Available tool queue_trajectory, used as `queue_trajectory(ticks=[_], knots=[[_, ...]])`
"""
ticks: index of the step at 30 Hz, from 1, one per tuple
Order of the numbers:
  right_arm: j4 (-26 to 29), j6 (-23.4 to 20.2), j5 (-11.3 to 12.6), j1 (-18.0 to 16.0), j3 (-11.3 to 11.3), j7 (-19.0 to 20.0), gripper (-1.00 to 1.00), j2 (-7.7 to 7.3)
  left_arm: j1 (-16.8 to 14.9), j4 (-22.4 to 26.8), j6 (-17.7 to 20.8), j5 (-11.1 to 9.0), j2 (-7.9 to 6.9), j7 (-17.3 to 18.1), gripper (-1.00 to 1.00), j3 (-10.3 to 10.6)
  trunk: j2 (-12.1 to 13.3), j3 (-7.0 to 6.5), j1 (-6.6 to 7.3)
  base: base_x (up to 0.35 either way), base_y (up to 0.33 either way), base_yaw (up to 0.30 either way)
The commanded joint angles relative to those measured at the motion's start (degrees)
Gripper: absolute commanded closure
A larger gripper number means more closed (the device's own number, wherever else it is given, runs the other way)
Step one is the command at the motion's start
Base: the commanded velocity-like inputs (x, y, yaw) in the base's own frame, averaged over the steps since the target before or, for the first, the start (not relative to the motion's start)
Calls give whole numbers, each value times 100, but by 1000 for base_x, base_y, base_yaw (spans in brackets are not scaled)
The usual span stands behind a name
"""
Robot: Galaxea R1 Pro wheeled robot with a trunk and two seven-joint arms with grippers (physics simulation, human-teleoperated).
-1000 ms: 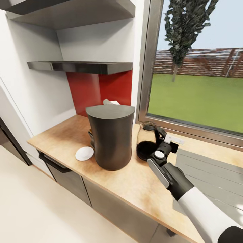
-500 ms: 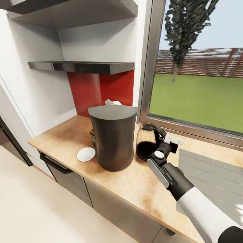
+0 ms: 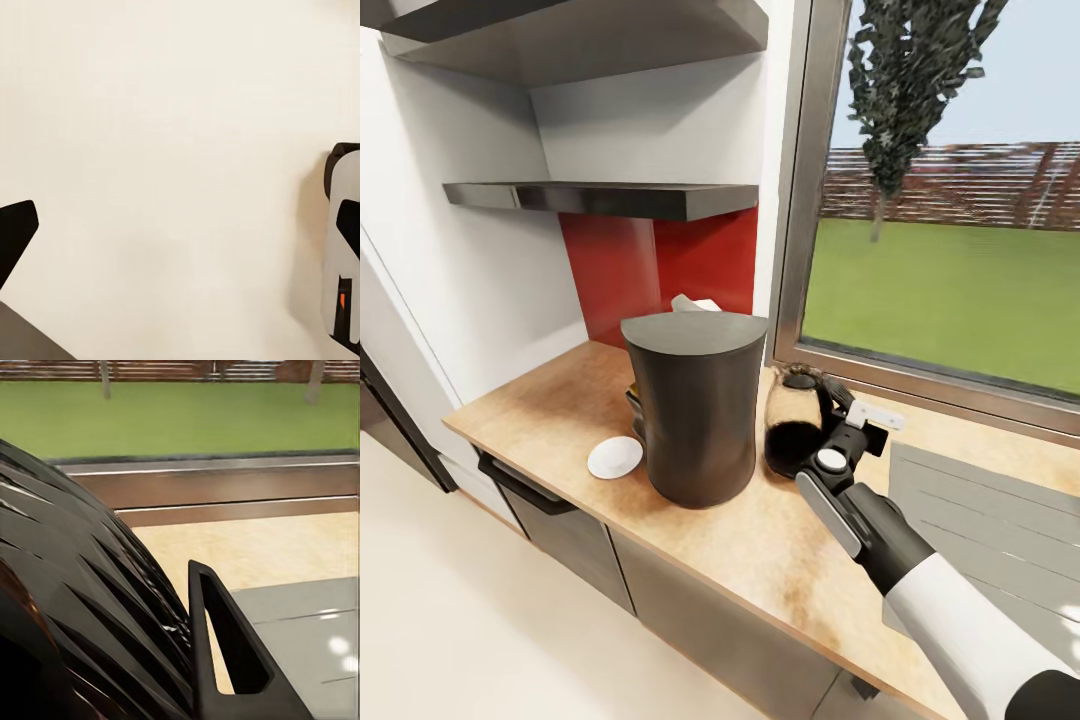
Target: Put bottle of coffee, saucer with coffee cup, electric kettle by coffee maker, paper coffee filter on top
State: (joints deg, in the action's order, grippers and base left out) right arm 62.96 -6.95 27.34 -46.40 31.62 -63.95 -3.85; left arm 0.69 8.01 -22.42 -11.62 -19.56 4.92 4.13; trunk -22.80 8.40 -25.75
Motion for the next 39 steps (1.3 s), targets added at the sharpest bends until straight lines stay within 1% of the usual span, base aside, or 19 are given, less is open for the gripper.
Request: queue_trajectory(ticks=[1,8,9,25,29,35,39], knots=[[-28,-25,-10,-10,24,-39,100,-4,1,8,-8,-60,-4,18,-100,40,-12,10,-3,0,0,0],[-89,58,-4,-10,24,-39,100,-2,1,8,-8,-60,-4,18,-100,39,-12,10,-3,0,0,0],[-93,60,-3,-10,26,-39,-100,-2,1,8,-8,-60,-4,18,-100,41,-12,10,-3,0,0,0],[-100,99,0,-10,25,-35,-100,-2,1,8,-8,-60,-13,18,-100,43,-12,10,-3,0,0,0],[-239,108,4,-10,31,-32,-100,-2,1,8,-8,-60,-19,18,-100,39,-12,10,-3,0,0,0],[-389,297,8,-10,48,-30,-100,36,1,8,-8,-60,-16,18,-100,36,-12,10,-3,0,0,0],[-407,328,8,-10,49,-30,-100,41,1,8,-8,-60,-13,18,-100,37,-12,10,-3,-8,0,0]])
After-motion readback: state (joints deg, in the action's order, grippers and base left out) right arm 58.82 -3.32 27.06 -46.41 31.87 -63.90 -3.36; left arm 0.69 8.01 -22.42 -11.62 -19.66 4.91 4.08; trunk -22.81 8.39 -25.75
